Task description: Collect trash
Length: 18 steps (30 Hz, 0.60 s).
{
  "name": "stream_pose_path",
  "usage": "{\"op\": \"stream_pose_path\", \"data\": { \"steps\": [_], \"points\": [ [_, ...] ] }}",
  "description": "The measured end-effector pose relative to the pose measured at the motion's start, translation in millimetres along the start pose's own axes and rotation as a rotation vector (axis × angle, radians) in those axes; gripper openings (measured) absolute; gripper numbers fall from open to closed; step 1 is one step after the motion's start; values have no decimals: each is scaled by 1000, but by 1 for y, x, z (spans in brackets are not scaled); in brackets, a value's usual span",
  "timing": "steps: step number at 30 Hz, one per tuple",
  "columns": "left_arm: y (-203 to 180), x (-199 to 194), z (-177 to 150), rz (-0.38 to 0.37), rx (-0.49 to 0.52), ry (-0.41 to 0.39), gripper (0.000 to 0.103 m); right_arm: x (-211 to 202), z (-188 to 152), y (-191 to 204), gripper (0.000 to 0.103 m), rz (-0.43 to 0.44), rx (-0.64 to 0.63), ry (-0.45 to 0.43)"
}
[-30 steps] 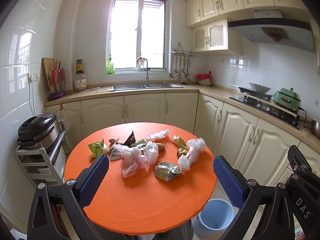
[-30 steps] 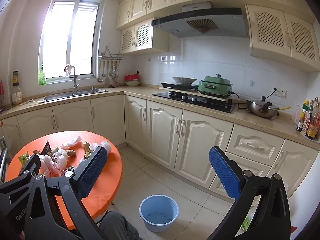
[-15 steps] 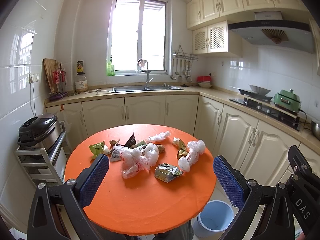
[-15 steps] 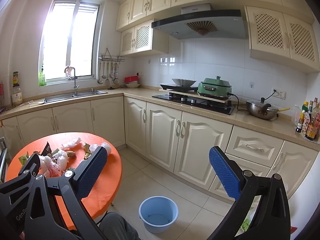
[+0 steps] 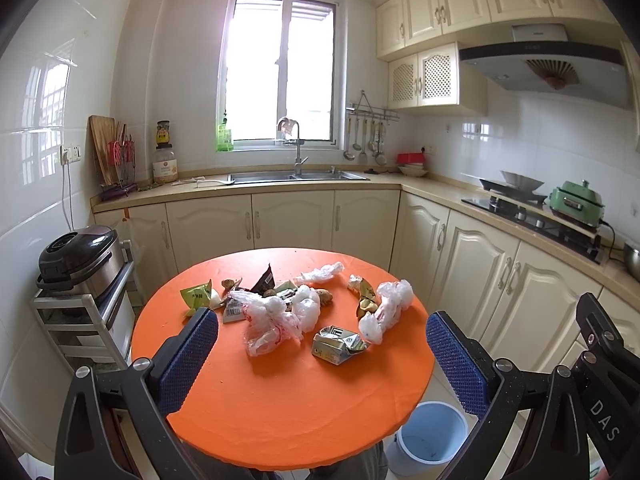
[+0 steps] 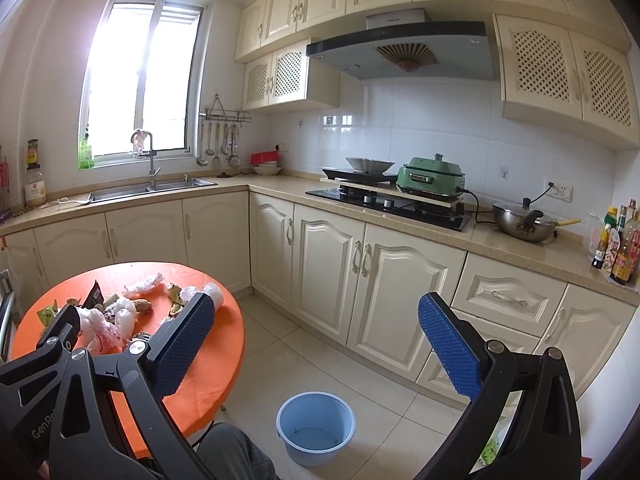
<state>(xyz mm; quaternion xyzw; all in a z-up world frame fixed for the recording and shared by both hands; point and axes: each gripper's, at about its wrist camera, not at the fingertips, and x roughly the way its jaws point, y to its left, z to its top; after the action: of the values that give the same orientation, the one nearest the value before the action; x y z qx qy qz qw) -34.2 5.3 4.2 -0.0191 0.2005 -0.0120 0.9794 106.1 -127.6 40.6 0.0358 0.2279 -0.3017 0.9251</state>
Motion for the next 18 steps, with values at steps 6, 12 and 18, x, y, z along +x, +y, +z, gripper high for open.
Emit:
{"op": "stream_pose_path", "data": {
  "steps": [6,12,18],
  "points": [
    [1,0,-2,-4,-3,-2,102,-1,-2,-2,103,12,1,1],
    [1,2,-1,-3,-2,5,102,1,-5,-2,103,13,-1,5],
    [2,5,0,-2,4,14,102,4,-7,0,103,11,-2,17]
  ]
}}
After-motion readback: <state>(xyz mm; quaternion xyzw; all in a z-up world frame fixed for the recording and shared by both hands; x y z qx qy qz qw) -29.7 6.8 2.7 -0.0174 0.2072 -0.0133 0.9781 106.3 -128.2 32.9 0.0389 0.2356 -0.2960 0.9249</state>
